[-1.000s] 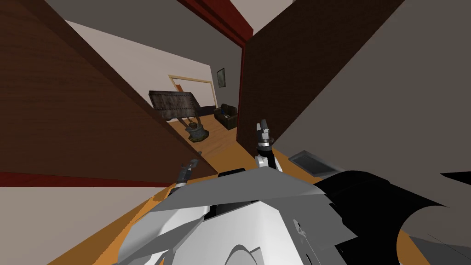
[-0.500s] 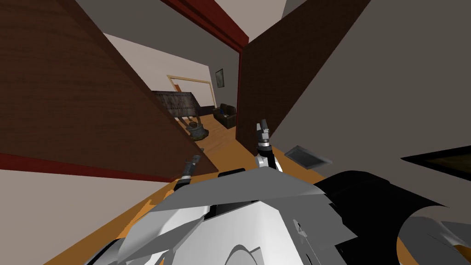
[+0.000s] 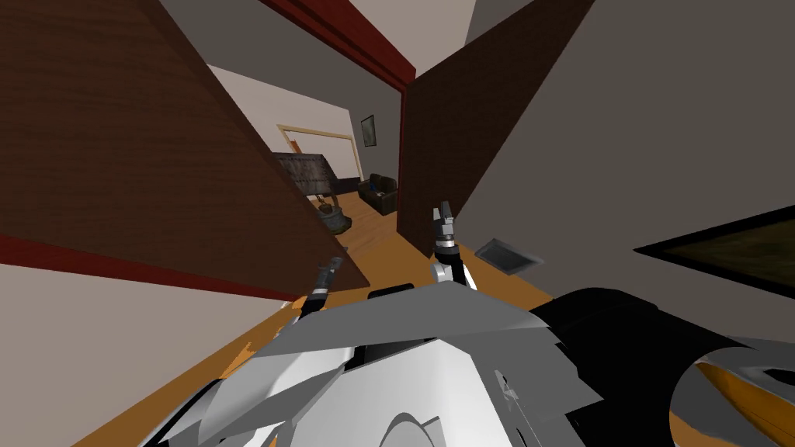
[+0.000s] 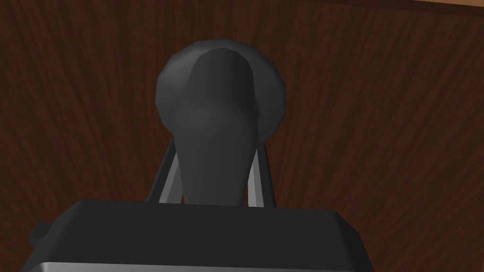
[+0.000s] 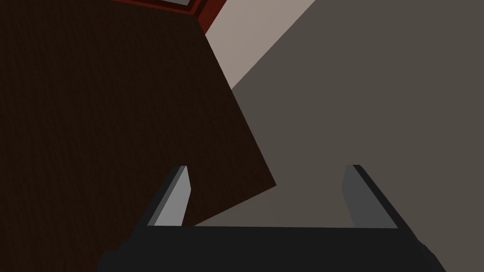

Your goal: Pull the door open

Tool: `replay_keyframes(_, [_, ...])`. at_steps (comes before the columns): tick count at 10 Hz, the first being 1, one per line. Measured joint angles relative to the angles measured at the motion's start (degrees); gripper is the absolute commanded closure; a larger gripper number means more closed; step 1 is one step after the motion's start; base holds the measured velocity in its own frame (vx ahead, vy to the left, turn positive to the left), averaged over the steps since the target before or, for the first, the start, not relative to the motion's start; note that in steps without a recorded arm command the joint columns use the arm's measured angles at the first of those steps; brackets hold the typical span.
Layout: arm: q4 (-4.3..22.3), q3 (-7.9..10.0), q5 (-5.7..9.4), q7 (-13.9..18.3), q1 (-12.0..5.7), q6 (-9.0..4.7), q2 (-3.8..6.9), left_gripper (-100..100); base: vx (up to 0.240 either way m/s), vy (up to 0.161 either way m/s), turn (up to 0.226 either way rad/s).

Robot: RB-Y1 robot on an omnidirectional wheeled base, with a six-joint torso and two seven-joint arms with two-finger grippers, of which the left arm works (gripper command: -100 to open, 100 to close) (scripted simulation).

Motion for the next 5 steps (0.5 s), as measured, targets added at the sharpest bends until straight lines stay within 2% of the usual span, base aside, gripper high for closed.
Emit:
replay_keyframes(1, [1.17,-0.80,0.21,-0.23,-1.46,0.33,-0.39,100,-0.157,0.135,-0.048])
replay_keyframes(2, [0.46,-1.52,0.37,-0.52,-1.91,1.39,-0.59,100,-0.110,0.139,-0.065])
replay_keyframes(3, [-1.15,-2.21,0.54,-0.75,-1.62,2.64,-0.62,100,-0.072,0.098,-0.035])
replay_keyframes(4, [-1.42,-2.62,0.58,-1.04,-1.97,3.20,-0.97,100,-0.028,0.031,-0.008])
replay_keyframes(5, [-0.32,-2.84,0.54,-1.09,-2.78,2.87,-1.22,100,-0.005,0.001,-0.010])
